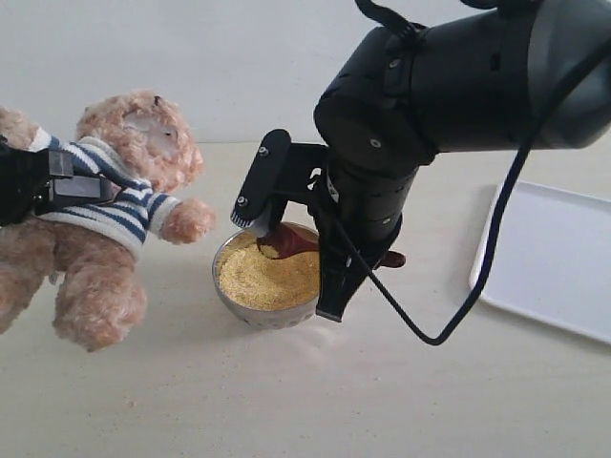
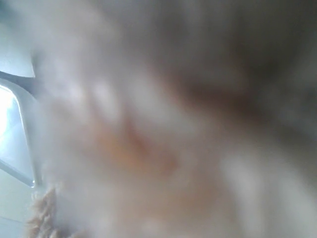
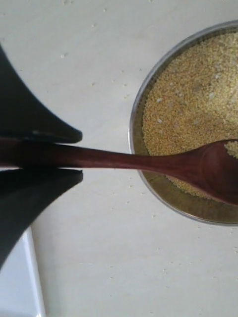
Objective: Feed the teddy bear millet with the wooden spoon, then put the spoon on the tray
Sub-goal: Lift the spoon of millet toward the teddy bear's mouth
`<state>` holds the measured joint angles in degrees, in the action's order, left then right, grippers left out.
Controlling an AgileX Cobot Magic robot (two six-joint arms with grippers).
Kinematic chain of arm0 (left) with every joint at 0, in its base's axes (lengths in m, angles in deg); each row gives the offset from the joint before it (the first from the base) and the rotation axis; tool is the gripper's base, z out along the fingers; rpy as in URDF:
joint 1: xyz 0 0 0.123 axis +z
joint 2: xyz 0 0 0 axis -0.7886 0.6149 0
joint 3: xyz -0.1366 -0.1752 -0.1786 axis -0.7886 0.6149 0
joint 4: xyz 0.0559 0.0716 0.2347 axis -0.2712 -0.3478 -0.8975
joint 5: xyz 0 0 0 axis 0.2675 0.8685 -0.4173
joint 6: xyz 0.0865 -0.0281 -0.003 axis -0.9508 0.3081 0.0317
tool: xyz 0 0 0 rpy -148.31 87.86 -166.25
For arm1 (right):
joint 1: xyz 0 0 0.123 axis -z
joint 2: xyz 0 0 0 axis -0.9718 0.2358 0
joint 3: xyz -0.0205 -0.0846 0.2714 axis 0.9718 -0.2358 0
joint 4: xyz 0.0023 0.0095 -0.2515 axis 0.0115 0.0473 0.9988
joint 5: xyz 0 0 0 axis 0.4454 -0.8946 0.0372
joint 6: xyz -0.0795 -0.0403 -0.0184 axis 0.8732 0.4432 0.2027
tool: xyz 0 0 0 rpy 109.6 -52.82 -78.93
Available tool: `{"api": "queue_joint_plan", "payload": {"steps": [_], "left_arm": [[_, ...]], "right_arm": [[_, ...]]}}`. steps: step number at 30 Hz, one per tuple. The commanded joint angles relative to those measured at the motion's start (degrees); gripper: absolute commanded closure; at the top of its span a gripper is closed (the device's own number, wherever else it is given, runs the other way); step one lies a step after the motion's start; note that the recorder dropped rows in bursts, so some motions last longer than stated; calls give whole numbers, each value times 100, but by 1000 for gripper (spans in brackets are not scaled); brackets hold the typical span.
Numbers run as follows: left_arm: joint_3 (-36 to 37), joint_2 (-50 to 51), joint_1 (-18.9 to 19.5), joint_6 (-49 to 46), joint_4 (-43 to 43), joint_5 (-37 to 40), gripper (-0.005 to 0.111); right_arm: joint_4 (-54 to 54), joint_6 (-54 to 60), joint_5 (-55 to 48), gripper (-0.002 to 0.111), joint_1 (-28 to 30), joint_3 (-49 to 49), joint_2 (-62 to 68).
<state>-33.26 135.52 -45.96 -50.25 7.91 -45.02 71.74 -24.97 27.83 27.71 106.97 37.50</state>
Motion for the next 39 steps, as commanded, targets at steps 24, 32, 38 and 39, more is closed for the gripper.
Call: {"api": "queue_joint_plan", "payload": {"steps": [24, 32, 38, 39], "left_arm": [[244, 908, 71, -570, 837, 1018, 102], [246, 908, 71, -597, 839, 1414, 102], [246, 908, 71, -597, 839, 1788, 102], [246, 908, 71, -597, 828, 1840, 102]], "right_arm": [[-538, 729, 493, 109, 17, 423, -802], [-910, 732, 593, 109, 17, 1047, -688], [-1108, 708, 629, 109, 17, 1515, -139], [-1095, 708, 587, 109, 17, 1567, -47]]}}
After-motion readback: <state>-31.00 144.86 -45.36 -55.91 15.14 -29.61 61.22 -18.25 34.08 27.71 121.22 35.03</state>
